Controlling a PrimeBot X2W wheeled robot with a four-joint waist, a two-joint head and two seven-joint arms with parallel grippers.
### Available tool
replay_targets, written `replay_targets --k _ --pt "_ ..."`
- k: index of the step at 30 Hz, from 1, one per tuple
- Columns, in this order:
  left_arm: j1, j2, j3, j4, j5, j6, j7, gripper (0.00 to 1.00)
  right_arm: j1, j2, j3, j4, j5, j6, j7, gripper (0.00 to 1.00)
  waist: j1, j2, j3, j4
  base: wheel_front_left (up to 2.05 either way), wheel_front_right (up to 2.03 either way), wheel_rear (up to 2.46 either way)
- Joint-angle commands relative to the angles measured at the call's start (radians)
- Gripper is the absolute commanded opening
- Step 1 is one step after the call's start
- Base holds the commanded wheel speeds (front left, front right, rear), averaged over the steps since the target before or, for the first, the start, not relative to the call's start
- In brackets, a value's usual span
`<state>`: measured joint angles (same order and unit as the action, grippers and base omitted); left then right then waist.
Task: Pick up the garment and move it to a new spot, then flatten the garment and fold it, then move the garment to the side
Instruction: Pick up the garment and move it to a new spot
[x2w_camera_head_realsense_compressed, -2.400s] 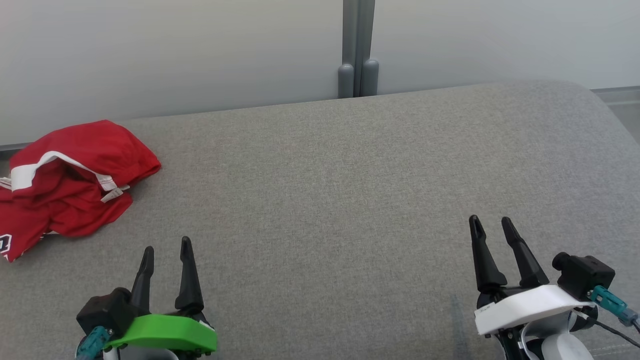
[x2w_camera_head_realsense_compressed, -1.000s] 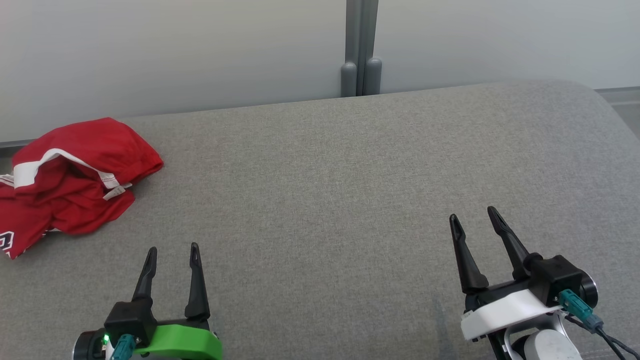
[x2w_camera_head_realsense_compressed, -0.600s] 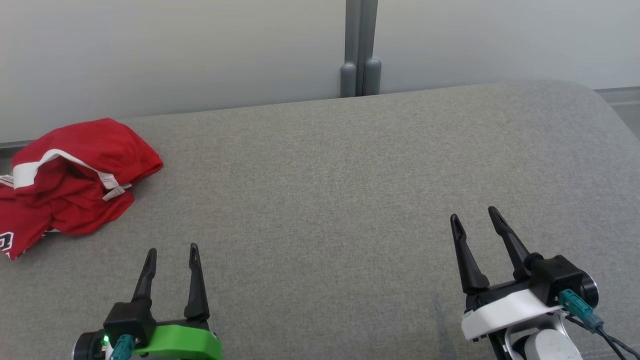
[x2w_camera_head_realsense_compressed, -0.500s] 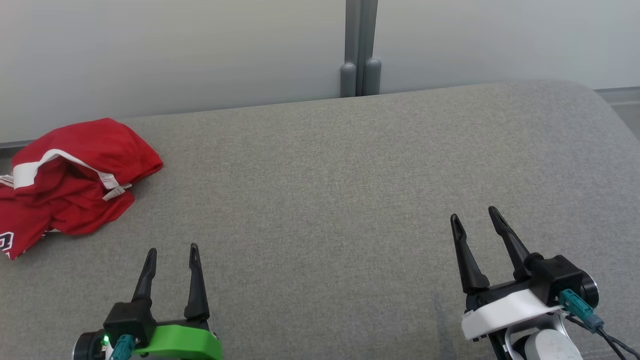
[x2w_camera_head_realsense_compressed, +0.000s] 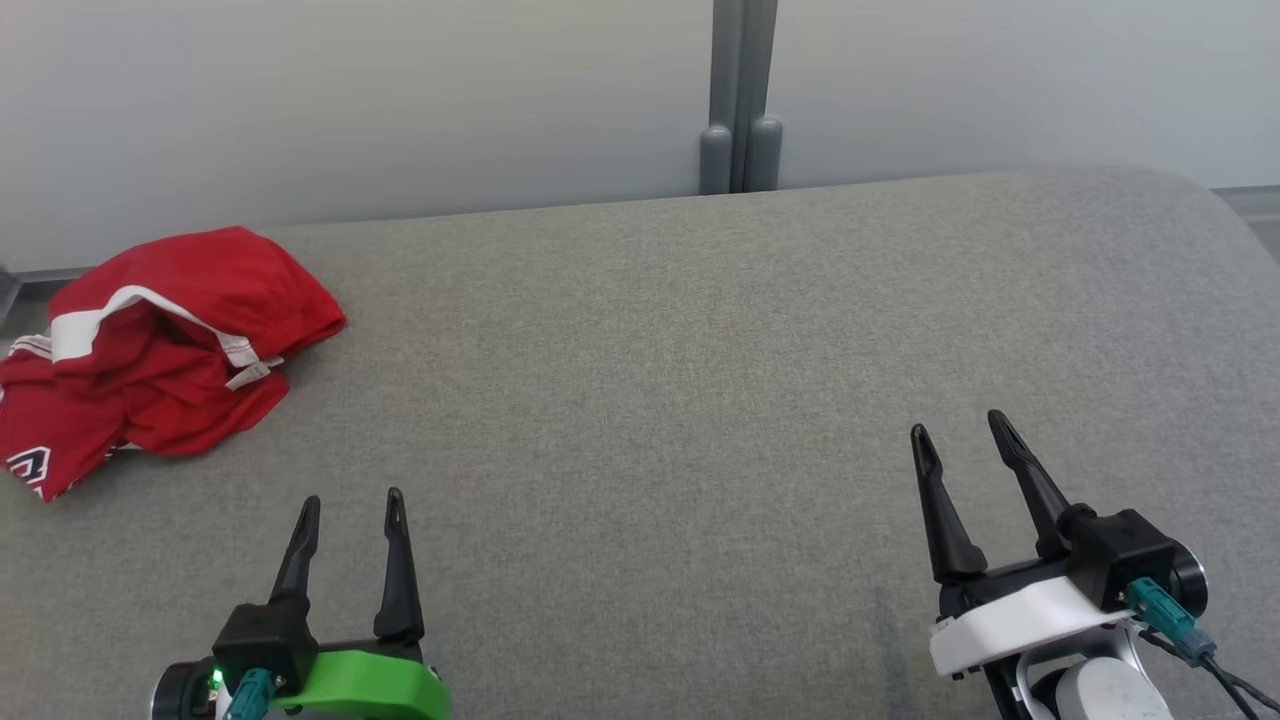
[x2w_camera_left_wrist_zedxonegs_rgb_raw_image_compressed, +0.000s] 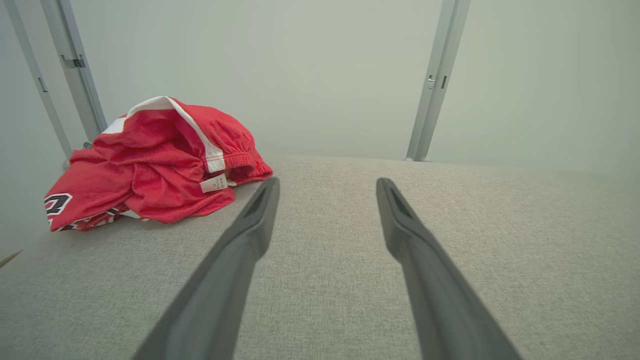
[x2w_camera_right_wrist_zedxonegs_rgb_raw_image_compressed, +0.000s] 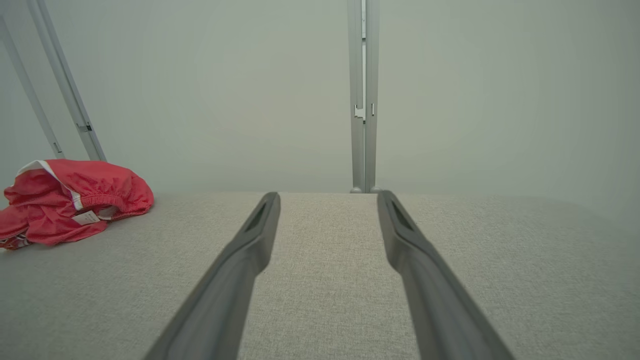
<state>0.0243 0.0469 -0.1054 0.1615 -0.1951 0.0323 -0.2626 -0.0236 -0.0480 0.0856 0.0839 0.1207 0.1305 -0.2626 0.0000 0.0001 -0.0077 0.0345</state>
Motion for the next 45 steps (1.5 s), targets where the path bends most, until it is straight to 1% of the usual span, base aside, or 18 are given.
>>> replay_targets --k 1,6,16,22,26,30,39,43,45 --pt "-0.004 0.006 -0.002 -0.004 0.005 -0.002 -0.003 1.0 0.009 -0.004 -0.003 -0.007 -0.002 0.0 -0.004 1.0 0.0 -0.0001 0.002 0.02 0.0 0.0 0.0" --pt "-0.01 0.006 -0.004 -0.012 0.013 -0.002 -0.003 1.0 0.016 -0.004 -0.012 -0.018 -0.003 0.0 -0.003 1.0 0.0 -0.0001 0.007 0.098 0.0 0.0 0.0" --pt "-0.007 0.006 0.004 -0.017 0.016 -0.009 -0.002 1.0 0.015 -0.004 0.006 -0.022 0.002 0.0 -0.004 1.0 0.0 -0.0001 0.009 0.3 0.0 0.0 0.0" --pt "0.007 0.005 0.007 -0.02 0.016 -0.012 -0.002 1.0 0.015 -0.004 0.034 -0.018 0.009 0.0 -0.004 1.0 0.0 -0.0001 0.008 0.377 0.0 0.0 0.0" --pt "0.011 0.005 0.003 -0.021 0.013 -0.012 -0.002 1.0 0.015 -0.005 0.04 -0.014 0.01 0.0 -0.004 1.0 0.0 -0.0001 0.011 0.403 0.0 0.0 0.0" --pt "0.015 0.005 0.002 -0.023 0.008 -0.007 -0.002 1.0 0.015 -0.005 0.043 -0.011 0.006 0.0 -0.004 1.0 0.0 -0.0001 0.014 0.413 0.0 0.0 0.0" --pt "0.014 0.005 0.008 -0.026 -0.003 -0.002 -0.002 1.0 0.013 -0.005 0.043 -0.01 -0.005 0.0 -0.004 1.0 0.0 -0.0001 0.027 0.397 0.0 0.0 0.0" --pt "-0.035 0.009 0.023 -0.023 0.019 -0.025 -0.002 1.0 0.006 -0.005 0.037 -0.014 -0.013 0.0 -0.004 1.0 0.0 -0.0001 0.041 0.382 0.0 0.0 0.0" --pt "-0.07 0.024 0.027 -0.018 0.036 -0.043 -0.002 1.0 0.004 -0.004 0.033 -0.015 -0.017 0.0 -0.004 1.0 0.0 -0.0001 0.05 0.377 0.0 0.0 0.0"
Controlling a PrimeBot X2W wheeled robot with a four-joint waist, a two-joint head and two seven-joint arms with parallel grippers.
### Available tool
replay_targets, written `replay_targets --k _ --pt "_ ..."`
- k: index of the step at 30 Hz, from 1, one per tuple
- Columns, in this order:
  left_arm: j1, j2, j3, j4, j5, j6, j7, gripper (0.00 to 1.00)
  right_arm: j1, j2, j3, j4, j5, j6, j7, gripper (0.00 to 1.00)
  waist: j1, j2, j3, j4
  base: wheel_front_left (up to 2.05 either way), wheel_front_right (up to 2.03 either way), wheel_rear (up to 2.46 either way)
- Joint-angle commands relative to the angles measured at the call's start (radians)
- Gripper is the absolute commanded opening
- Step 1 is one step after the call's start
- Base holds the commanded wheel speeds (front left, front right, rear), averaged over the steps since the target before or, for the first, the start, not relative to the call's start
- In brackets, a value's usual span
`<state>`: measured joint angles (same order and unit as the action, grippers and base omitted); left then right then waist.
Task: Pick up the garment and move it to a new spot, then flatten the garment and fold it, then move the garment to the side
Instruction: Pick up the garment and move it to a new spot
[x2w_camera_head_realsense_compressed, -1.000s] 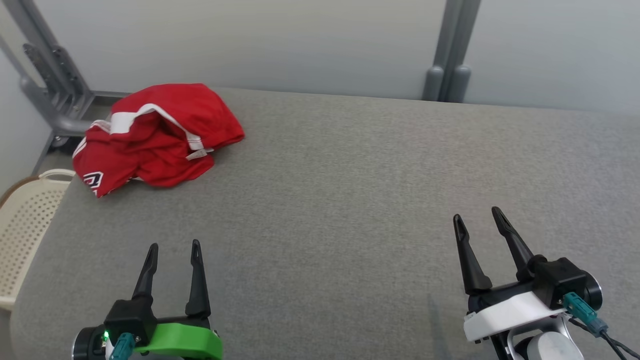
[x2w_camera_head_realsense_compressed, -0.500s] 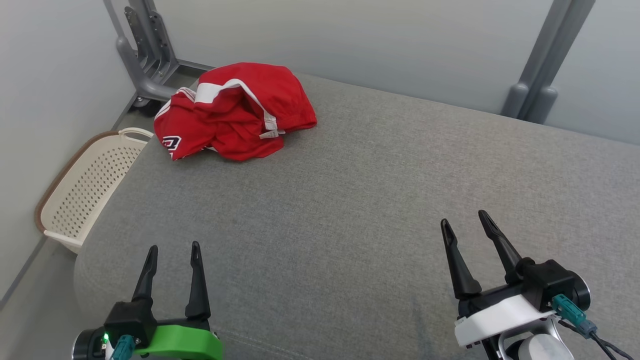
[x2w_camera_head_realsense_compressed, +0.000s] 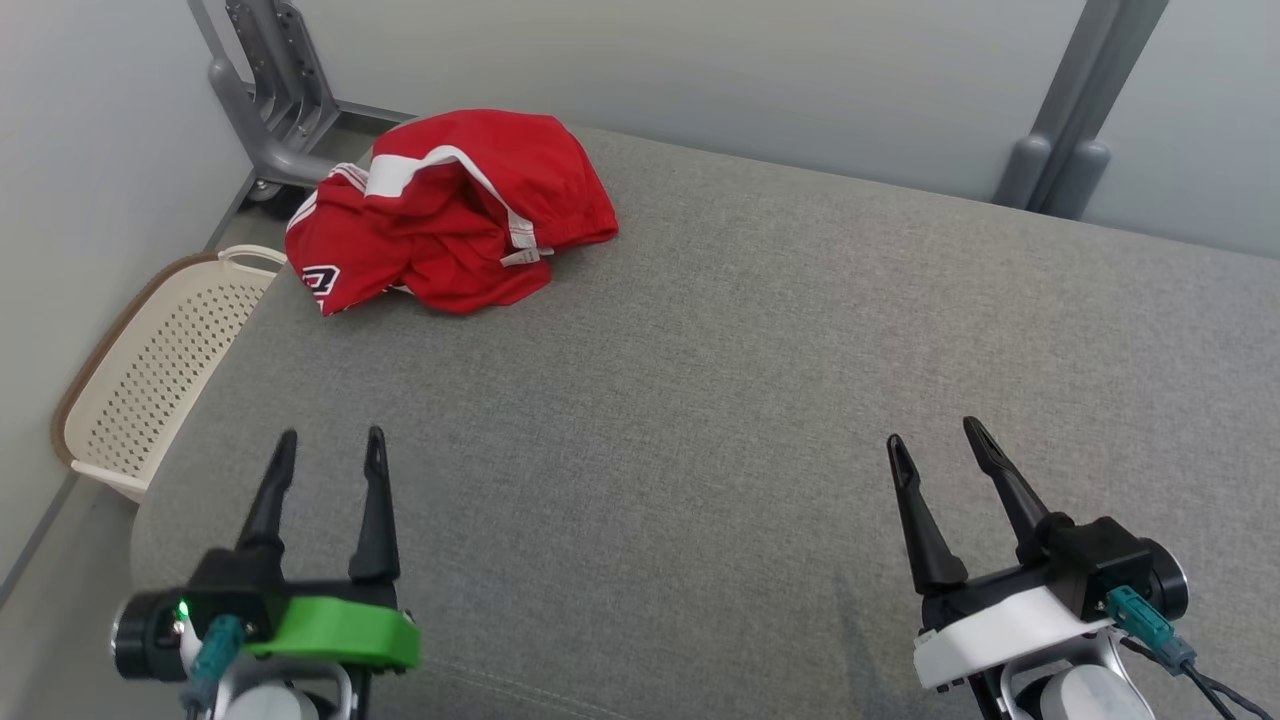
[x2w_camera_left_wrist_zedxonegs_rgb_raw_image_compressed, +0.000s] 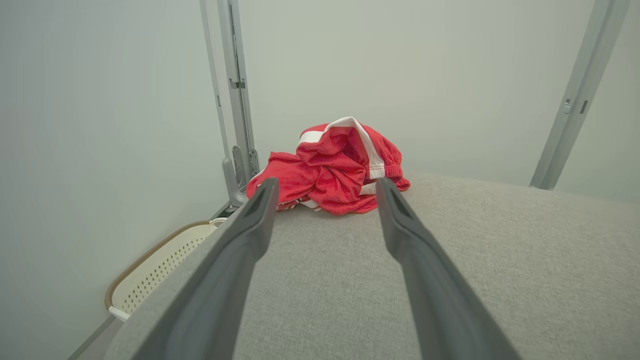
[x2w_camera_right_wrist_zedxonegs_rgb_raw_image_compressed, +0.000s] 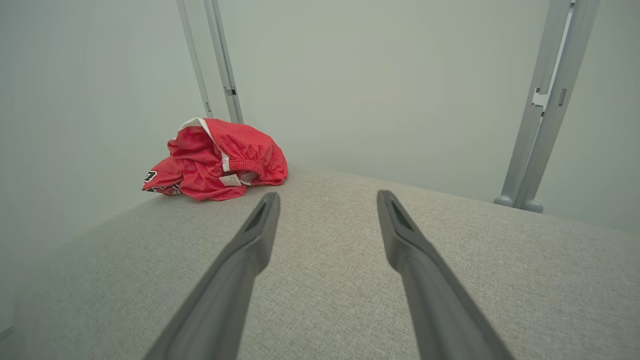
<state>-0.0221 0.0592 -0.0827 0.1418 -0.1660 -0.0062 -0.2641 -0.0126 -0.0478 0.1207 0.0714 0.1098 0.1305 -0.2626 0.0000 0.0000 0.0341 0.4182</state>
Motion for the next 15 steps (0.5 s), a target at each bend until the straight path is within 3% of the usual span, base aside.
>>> replay_targets --k 1,7,15 --pt "-0.044 0.02 0.007 0.007 0.015 -0.013 -0.001 1.0 -0.009 -0.005 -0.002 -0.004 -0.008 0.0 -0.004 1.0 0.0 0.0 0.012 -0.01 0.0 0.0 0.0" --pt "-0.25 0.115 -0.002 0.078 0.063 -0.068 0.0 1.0 -0.024 -0.005 0.001 -0.006 -0.019 0.0 -0.004 1.0 0.0 0.0 0.04 -0.035 0.0 0.0 0.0" --pt "-0.565 0.232 -0.023 0.219 0.061 -0.108 0.094 1.0 -0.067 -0.005 0.005 -0.022 -0.043 0.0 -0.004 1.0 0.0 0.0 0.115 -0.106 0.0 0.0 0.0"
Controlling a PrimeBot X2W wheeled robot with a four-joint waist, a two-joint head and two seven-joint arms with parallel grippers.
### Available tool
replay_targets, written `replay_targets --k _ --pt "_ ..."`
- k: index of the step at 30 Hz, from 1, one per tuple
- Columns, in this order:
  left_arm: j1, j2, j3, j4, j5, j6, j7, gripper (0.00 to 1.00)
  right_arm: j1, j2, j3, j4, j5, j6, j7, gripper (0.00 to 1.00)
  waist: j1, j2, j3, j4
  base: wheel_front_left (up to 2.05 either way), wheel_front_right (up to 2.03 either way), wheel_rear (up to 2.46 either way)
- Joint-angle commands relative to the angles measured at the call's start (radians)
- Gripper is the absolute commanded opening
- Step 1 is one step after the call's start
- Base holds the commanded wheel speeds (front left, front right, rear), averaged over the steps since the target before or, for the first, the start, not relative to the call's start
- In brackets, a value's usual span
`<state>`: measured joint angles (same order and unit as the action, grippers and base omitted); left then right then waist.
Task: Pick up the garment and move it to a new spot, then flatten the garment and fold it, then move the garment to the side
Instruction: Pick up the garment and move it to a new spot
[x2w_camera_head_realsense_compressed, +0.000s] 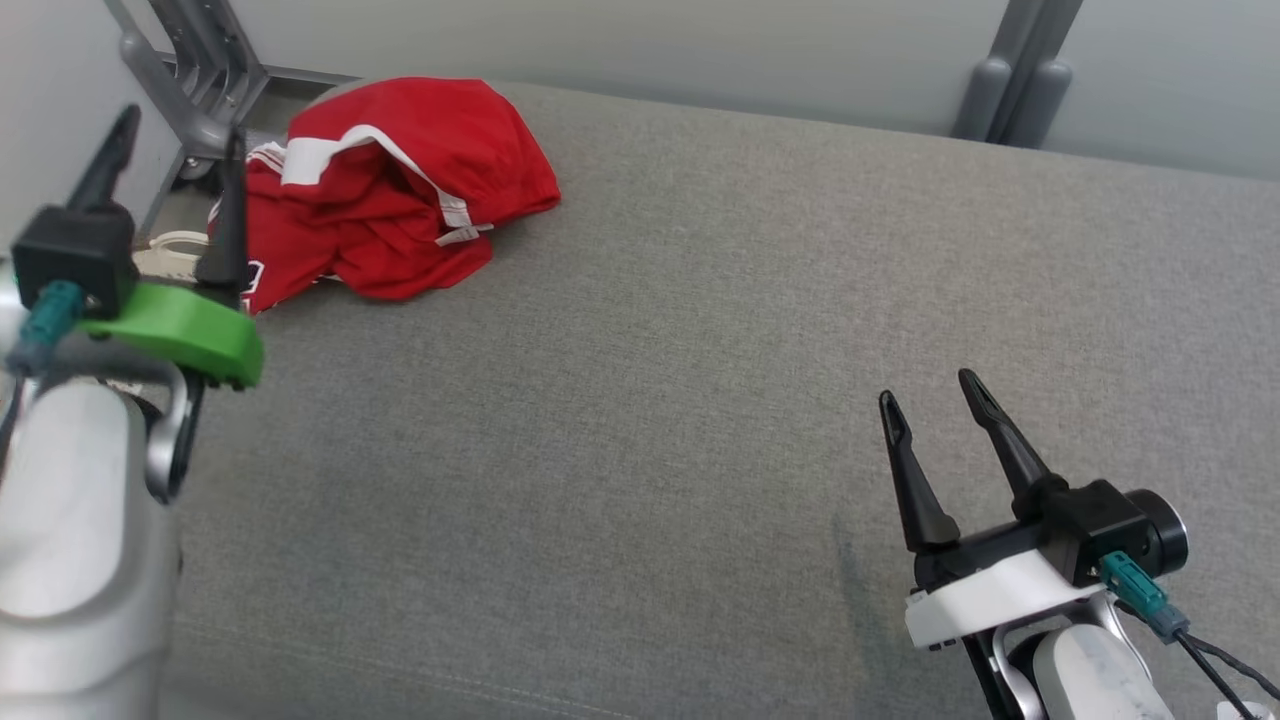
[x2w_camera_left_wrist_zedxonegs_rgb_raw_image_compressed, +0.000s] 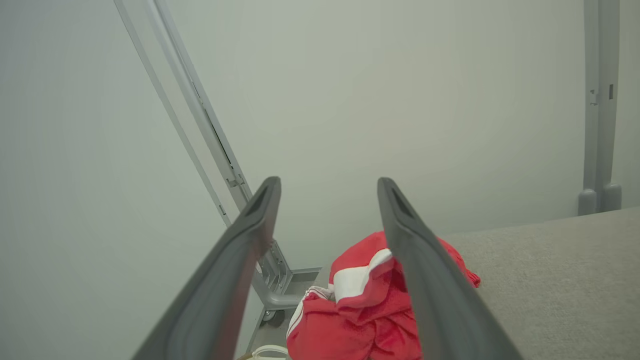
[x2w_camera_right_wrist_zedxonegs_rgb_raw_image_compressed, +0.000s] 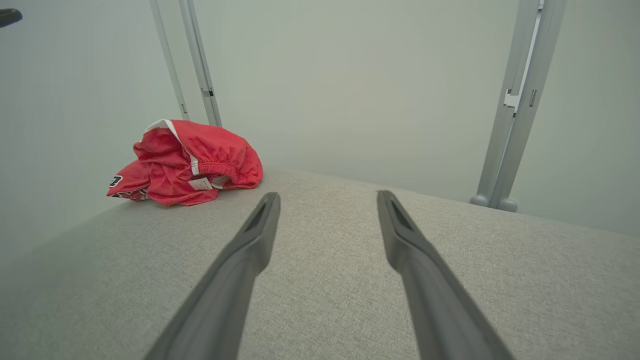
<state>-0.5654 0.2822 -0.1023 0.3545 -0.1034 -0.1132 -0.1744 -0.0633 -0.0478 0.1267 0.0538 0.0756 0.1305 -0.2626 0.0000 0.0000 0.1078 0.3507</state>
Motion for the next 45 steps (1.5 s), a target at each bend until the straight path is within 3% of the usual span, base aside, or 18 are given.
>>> replay_targets --k 1,9,15,20,28,31,32,33,34,45 --pt "-0.053 0.019 -0.006 0.025 -0.008 -0.005 0.015 1.0 -0.023 -0.005 0.003 -0.007 -0.013 0.0 -0.003 1.0 0.0 0.0 0.057 -0.05 0.0 0.0 0.0" --pt "-0.259 0.116 -0.075 0.177 -0.036 -0.016 0.126 1.0 -0.095 -0.005 0.006 -0.032 -0.069 0.0 -0.003 1.0 0.0 0.0 0.214 -0.135 0.0 0.0 0.0" --pt "-0.349 0.194 -0.25 0.301 -0.147 -0.016 0.263 1.0 -0.135 -0.005 0.014 -0.045 -0.097 0.0 -0.004 1.0 0.0 0.0 0.297 -0.179 0.0 0.0 0.0" --pt "-0.389 0.242 -0.297 0.375 -0.198 -0.016 0.248 1.0 -0.148 -0.004 0.009 -0.054 -0.11 0.0 -0.004 1.0 0.0 0.0 0.336 -0.199 0.0 0.0 0.0" --pt "-0.433 0.259 -0.305 0.476 -0.193 -0.012 0.234 1.0 -0.159 -0.004 0.018 -0.055 -0.115 0.0 -0.004 1.0 0.0 0.0 0.365 -0.216 0.0 0.0 0.0" --pt "-0.445 0.255 -0.307 0.508 -0.194 -0.012 0.223 0.46 -0.163 -0.004 0.019 -0.053 -0.113 0.0 -0.004 1.0 0.0 0.0 0.368 -0.221 0.0 0.0 0.0" --pt "-0.45 0.253 -0.308 0.514 -0.193 -0.009 0.211 0.32 -0.164 -0.004 0.019 -0.052 -0.111 0.0 -0.004 1.0 0.0 0.0 0.367 -0.222 0.0 0.0 0.0" --pt "-0.457 0.25 -0.309 0.519 -0.19 -0.005 0.202 0.1 -0.164 -0.004 0.019 -0.051 -0.108 0.0 -0.004 1.0 0.0 0.0 0.365 -0.223 0.0 0.0 0.0" --pt "-0.461 0.249 -0.311 0.526 -0.187 -0.004 0.191 0.0 -0.165 -0.004 0.019 -0.049 -0.105 0.0 -0.004 1.0 0.0 0.0 0.362 -0.224 0.0 0.0 0.0" --pt "-0.519 0.215 -0.321 0.529 -0.195 -0.001 0.06 0.0 -0.142 -0.004 0.02 -0.034 -0.062 0.0 -0.004 1.0 0.0 0.0 0.262 -0.234 0.0 0.0 0.0"
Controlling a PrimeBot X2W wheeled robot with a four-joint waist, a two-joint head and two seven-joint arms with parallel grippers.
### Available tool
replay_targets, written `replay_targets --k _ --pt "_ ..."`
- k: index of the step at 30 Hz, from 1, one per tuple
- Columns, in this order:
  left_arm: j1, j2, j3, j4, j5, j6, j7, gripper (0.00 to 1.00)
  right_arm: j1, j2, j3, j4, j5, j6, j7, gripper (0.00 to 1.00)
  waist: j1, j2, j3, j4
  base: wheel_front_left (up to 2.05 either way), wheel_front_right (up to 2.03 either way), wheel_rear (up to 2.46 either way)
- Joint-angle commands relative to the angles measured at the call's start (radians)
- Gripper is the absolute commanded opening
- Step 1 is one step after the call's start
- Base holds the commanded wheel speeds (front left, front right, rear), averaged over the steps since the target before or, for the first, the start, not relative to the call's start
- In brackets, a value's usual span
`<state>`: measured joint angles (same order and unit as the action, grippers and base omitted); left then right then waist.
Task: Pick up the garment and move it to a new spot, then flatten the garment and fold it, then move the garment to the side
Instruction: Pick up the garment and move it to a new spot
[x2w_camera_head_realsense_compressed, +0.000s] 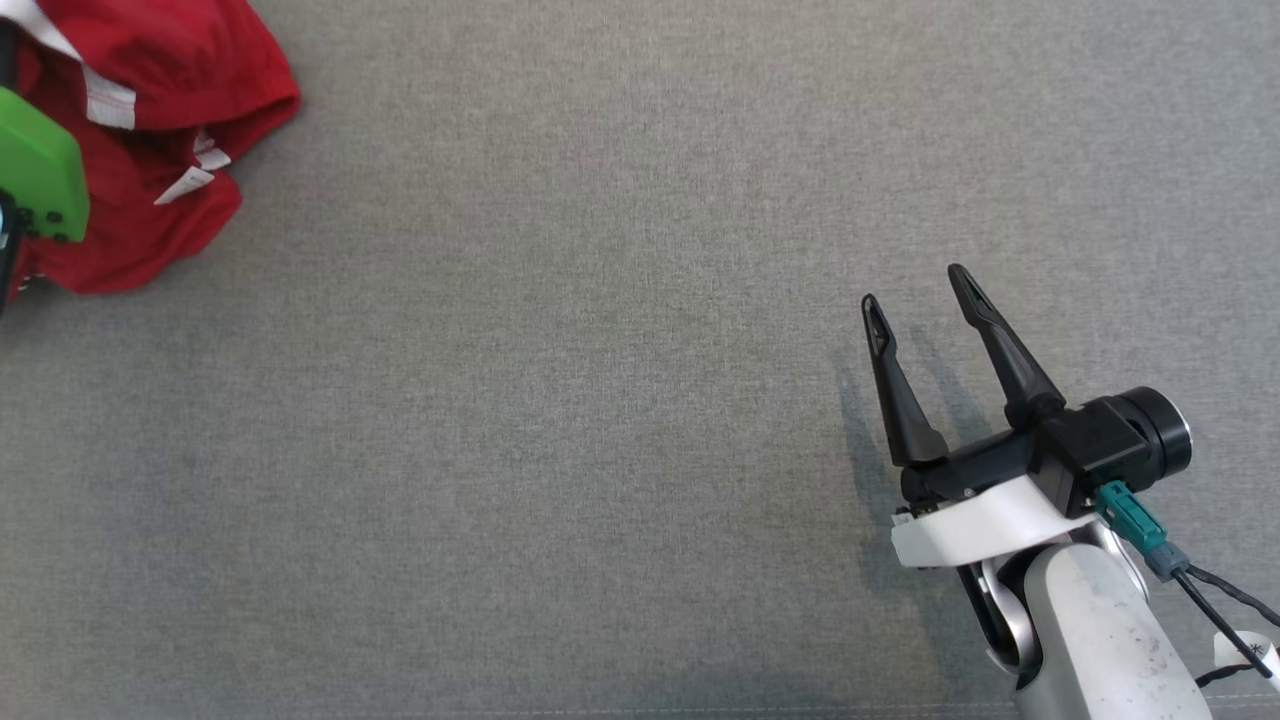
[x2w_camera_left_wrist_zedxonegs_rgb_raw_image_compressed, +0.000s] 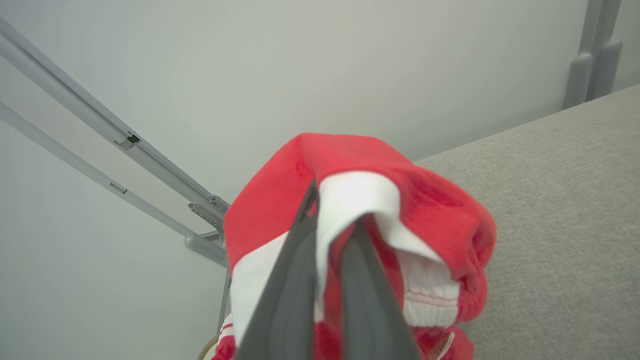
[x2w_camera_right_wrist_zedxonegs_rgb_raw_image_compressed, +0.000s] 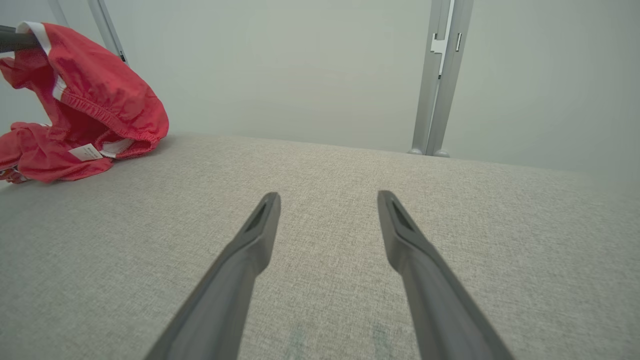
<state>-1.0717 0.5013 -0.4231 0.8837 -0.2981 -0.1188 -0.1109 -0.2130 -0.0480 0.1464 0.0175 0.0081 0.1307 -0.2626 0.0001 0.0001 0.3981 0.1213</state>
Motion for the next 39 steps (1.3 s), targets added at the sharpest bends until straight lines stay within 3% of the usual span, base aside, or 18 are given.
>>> replay_targets --k 1,10,16,21,29,34,39 --pt "-0.018 -0.01 -0.002 -0.005 -0.002 0.005 -0.013 0.0 0.01 -0.004 0.001 0.004 0.012 0.0 -0.004 1.0 -0.0001 -0.0001 -0.041 -0.007 0.0 0.0 0.0" --pt "-0.056 -0.068 -0.057 -0.08 0.01 -0.003 -0.054 0.0 0.057 -0.004 -0.013 0.016 0.058 0.0 -0.003 1.0 -0.0001 -0.0001 -0.167 -0.05 0.0 0.0 0.0" --pt "-0.056 -0.131 -0.104 -0.149 0.008 -0.002 -0.012 0.0 0.097 -0.004 -0.036 0.016 0.084 0.0 -0.003 1.0 -0.0001 -0.0001 -0.242 -0.09 0.0 0.0 0.0" --pt "-0.036 -0.186 -0.125 -0.204 0.007 0.028 0.015 0.0 0.115 -0.004 -0.044 0.019 0.096 0.0 -0.004 1.0 -0.0001 -0.0001 -0.275 -0.119 0.0 0.0 0.0" --pt "0.123 -0.339 -0.145 -0.263 -0.053 0.115 0.001 0.0 0.149 -0.004 -0.049 0.02 0.118 0.0 -0.004 1.0 -0.0001 -0.0001 -0.298 -0.164 0.0 0.0 0.0" --pt "0.26 -0.396 -0.164 -0.206 -0.073 0.167 -0.049 0.0 0.153 -0.004 -0.039 0.018 0.124 0.0 -0.003 1.0 -0.0001 -0.0001 -0.3 -0.194 0.0 0.0 0.0" --pt "0.373 -0.413 -0.179 -0.081 -0.066 0.22 -0.121 0.0 0.157 -0.004 -0.029 0.022 0.13 0.0 -0.003 1.0 -0.0001 -0.0001 -0.3 -0.219 0.0 0.0 0.0"
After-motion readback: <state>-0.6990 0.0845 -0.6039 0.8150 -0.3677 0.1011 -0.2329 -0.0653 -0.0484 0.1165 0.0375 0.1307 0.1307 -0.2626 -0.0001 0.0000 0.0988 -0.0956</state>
